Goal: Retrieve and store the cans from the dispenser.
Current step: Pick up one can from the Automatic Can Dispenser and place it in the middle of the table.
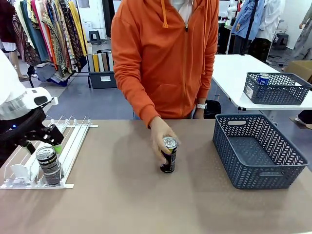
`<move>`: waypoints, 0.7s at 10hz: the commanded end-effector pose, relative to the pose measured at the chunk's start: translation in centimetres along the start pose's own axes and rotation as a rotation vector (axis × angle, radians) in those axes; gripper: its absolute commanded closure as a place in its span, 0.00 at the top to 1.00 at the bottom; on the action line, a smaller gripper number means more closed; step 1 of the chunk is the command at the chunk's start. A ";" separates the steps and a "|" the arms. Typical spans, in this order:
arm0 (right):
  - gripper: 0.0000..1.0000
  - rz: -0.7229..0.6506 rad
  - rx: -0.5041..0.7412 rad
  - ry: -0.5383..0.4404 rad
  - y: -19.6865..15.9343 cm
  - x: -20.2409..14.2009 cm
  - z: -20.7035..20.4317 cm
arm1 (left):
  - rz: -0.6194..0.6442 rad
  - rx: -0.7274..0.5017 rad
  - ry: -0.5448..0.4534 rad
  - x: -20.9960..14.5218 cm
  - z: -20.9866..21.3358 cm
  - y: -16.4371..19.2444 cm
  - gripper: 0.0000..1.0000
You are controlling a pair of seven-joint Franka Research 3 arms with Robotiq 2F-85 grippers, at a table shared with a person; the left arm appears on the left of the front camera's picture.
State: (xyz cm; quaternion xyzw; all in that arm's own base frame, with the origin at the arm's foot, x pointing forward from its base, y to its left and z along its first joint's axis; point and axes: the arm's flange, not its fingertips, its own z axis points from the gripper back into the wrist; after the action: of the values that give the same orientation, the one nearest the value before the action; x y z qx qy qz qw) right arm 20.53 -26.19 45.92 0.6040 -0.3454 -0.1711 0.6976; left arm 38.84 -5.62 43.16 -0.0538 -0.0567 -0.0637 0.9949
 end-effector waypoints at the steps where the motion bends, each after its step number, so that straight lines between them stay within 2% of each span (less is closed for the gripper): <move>1: 1.00 0.026 0.020 -0.014 0.2 0.3 -0.2 | 0.002 0.037 0.016 0.2 -0.8 -0.4 1.00; 7: 1.00 0.026 0.020 -0.014 0.2 0.3 -0.2 | 0.012 0.059 0.074 0.7 -1.6 -0.7 1.00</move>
State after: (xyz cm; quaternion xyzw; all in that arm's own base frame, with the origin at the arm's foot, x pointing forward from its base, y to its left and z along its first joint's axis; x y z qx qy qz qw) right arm 20.53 -26.19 45.92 0.6040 -0.3454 -0.1711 0.6976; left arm 39.37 -6.42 41.23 -0.0309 -0.0251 -0.0681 0.9969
